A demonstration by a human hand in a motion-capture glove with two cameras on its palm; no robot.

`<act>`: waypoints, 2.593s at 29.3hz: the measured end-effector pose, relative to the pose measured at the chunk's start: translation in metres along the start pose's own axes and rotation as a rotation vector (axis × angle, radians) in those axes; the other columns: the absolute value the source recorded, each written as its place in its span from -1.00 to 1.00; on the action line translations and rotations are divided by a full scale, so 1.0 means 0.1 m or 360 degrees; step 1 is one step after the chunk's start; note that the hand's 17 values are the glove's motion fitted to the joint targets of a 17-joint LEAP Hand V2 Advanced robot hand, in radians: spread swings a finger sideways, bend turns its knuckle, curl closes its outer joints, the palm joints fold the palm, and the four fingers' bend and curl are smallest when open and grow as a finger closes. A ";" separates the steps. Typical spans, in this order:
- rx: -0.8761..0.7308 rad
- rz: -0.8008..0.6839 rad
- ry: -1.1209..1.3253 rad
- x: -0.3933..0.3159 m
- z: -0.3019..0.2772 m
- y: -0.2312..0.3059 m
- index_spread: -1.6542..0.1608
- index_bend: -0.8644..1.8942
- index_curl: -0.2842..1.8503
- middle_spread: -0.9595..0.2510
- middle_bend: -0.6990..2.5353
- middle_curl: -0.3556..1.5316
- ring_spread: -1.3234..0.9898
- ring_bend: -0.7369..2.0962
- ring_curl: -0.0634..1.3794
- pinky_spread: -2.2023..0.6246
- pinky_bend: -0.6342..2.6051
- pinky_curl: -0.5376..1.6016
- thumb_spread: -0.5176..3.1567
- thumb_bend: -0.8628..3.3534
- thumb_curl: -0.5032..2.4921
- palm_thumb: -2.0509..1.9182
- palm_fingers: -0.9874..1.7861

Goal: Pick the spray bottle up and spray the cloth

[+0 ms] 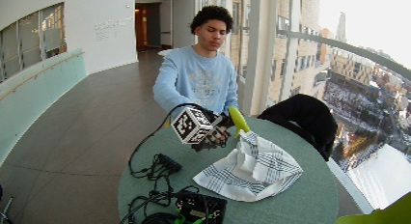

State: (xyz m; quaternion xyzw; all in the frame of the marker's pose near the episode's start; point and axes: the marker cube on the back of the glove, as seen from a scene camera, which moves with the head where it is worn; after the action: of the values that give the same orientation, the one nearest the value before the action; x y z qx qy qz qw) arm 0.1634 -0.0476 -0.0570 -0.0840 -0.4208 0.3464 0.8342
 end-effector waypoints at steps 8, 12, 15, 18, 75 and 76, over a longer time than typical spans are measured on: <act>-0.0023 0.0018 0.0005 -0.02 0.04 0.01 0.60 -0.25 -0.29 0.40 -0.37 -0.11 0.11 -0.16 -0.37 0.71 -0.50 -0.23 -0.33 -0.60 -0.23 0.50 0.53; -0.0031 0.0019 0.0010 -0.05 0.03 0.00 0.60 -0.25 -0.29 0.40 -0.37 -0.11 0.11 -0.16 -0.37 0.71 -0.50 -0.22 -0.33 -0.60 -0.23 0.50 0.53; -0.0046 0.0025 0.0019 -0.06 0.04 0.00 0.60 -0.25 -0.29 0.40 -0.37 -0.11 0.11 -0.16 -0.37 0.71 -0.50 -0.22 -0.33 -0.60 -0.23 0.50 0.53; -0.0067 0.0034 0.0042 -0.07 0.06 0.02 0.60 -0.25 -0.29 0.40 -0.37 -0.11 0.11 -0.16 -0.37 0.71 -0.50 -0.22 -0.33 -0.60 -0.23 0.50 0.53; 0.0203 -0.1076 -0.0329 -1.46 1.41 0.26 0.60 -0.25 -0.27 0.38 -0.36 -0.10 0.10 -0.17 -0.37 0.68 -0.50 -0.21 -0.32 -0.60 -0.22 0.49 0.54; 0.0197 -0.1105 -0.0338 -1.51 1.54 0.24 0.60 -0.25 -0.27 0.38 -0.36 -0.10 0.10 -0.17 -0.37 0.68 -0.50 -0.21 -0.32 -0.60 -0.22 0.49 0.53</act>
State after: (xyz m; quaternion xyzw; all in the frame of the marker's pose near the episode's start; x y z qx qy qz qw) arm -0.0276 -0.1505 -0.0671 0.1510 -0.4867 0.0743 0.8572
